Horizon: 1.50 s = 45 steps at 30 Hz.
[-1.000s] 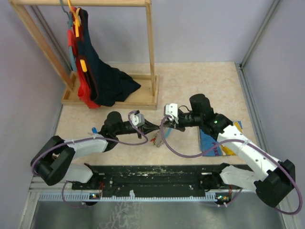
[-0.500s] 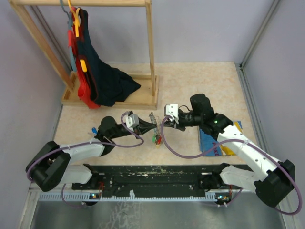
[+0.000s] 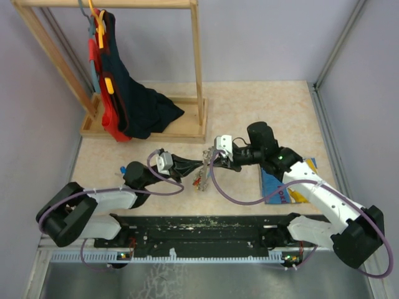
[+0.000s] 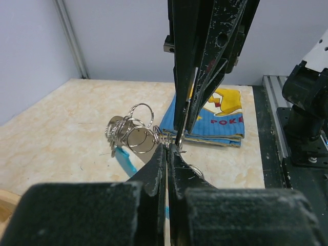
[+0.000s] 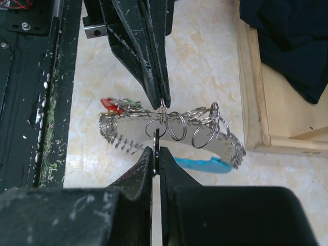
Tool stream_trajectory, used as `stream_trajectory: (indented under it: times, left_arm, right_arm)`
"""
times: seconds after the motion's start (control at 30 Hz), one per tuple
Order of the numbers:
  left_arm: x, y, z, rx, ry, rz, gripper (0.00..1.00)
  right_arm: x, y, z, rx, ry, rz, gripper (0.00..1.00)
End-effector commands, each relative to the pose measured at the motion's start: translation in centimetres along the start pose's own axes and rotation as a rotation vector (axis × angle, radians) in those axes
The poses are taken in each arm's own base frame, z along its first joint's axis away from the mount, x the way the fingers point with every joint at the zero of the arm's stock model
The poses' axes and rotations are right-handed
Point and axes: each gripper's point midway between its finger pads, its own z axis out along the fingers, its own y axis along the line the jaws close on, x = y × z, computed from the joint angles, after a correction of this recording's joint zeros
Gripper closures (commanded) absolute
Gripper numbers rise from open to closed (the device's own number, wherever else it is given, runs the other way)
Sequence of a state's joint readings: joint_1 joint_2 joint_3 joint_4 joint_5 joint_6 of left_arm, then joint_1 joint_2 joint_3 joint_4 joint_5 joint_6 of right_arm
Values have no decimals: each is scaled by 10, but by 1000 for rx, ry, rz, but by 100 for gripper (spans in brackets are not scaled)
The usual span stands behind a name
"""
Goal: Remove the keys from the keyring
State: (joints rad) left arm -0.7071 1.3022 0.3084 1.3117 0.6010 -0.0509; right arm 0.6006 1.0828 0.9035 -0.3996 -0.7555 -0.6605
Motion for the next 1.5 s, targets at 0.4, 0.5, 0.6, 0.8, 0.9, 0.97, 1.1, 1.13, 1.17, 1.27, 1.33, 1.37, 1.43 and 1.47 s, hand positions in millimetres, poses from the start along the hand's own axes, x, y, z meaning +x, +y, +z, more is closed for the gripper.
stream_trajectory:
  times: [0.4, 0.5, 0.6, 0.8, 0.9, 0.97, 1.1, 1.13, 1.17, 1.27, 1.33, 1.37, 1.43, 1.47]
  left_arm:
    - [-45, 11, 0, -141, -225, 110, 100]
    - [-42, 15, -1, -182, -218, 111, 100]
    - [-40, 19, -2, -223, -205, 121, 100]
    - [-34, 25, -3, -287, -165, 155, 100]
    - [-32, 28, -4, -318, -148, 175, 100]
    - [-31, 31, -5, -341, -136, 187, 100]
    - [-27, 36, -8, -385, -113, 206, 100]
    - [-26, 38, -8, -392, -104, 213, 100]
    - [-25, 39, -8, -398, -98, 217, 100]
    - [-21, 41, -9, -412, -76, 225, 100]
    - [-19, 42, -10, -422, -64, 231, 100]
    - [-17, 43, -10, -423, -58, 233, 100]
    - [-15, 44, -10, -427, -47, 238, 100]
    - [-15, 44, -10, -428, -42, 241, 100]
  right_arm:
    - [-23, -1, 3, -45, -87, 22, 100]
    - [-23, -2, 3, -42, -84, 22, 100]
    - [-24, -3, 2, -38, -83, 20, 100]
    - [-24, -3, 2, -31, -79, 17, 100]
    - [-23, -4, 1, -27, -76, 16, 100]
    - [-23, -5, 0, -24, -75, 16, 100]
    - [-25, -6, -3, -18, -77, 14, 100]
    - [-24, -6, -3, -18, -77, 15, 100]
    - [-25, -7, -4, -15, -77, 15, 100]
    - [-26, -9, -5, -7, -78, 15, 100]
    - [-27, -10, -8, 1, -78, 15, 100]
    - [-27, -12, -9, 8, -78, 14, 100]
    - [-27, -14, -11, 16, -79, 15, 100]
    - [-28, -15, -12, 20, -79, 16, 100]
